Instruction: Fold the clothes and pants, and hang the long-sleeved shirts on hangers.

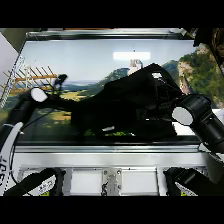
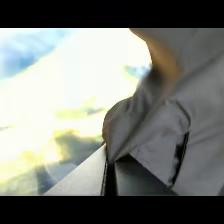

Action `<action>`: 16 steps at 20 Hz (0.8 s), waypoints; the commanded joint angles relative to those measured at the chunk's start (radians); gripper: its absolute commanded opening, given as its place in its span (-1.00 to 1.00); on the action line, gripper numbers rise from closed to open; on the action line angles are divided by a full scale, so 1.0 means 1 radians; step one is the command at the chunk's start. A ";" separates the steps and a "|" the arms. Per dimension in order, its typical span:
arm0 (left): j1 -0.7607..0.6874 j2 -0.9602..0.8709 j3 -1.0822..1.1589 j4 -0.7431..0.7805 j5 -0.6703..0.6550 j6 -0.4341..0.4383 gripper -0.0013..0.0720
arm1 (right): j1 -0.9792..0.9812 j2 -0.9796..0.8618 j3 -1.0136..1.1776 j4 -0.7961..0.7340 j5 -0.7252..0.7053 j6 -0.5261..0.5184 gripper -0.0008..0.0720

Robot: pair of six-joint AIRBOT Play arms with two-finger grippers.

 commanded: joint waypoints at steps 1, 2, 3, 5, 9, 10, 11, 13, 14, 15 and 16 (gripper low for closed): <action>0.142 0.090 -0.010 -0.005 -0.004 0.013 -0.94 | 0.002 -0.002 0.001 0.006 -0.036 0.001 -0.95; 0.147 0.091 -0.028 -0.006 -0.006 0.025 -0.94 | 0.002 -0.004 0.001 0.013 -0.049 0.001 -0.95; 0.146 0.084 -0.043 -0.005 -0.002 0.031 -0.94 | 0.002 -0.006 0.001 0.025 -0.060 0.001 -0.95; 0.146 0.054 -0.046 -0.008 0.010 0.029 -0.02 | 0.002 -0.013 0.001 0.039 -0.069 0.001 -0.95; 0.124 0.047 -0.049 -0.119 -0.016 -0.008 0.53 | 0.002 -0.027 0.001 0.047 -0.071 0.001 -0.95; 0.086 0.055 -0.049 -0.124 -0.028 -0.008 0.53 | 0.002 -0.030 0.001 0.047 -0.071 0.001 -0.95; 0.033 0.062 -0.049 -0.119 -0.038 -0.009 0.53 | 0.002 -0.034 0.001 0.047 -0.071 0.003 -0.95; -0.127 0.066 -0.049 -0.082 -0.037 -0.029 0.53 | 0.002 -0.039 0.001 0.047 -0.071 0.005 -0.95; -0.214 0.064 -0.056 -0.056 -0.024 -0.050 0.53 | 0.002 -0.040 0.001 0.047 -0.071 0.005 -0.95; -0.304 0.058 -0.071 -0.037 0.002 -0.063 0.53 | 0.002 -0.040 0.001 0.048 -0.071 0.005 -0.95; -0.401 0.043 -0.098 -0.015 0.043 -0.082 0.53 | 0.002 -0.040 0.001 0.048 -0.071 0.005 -0.95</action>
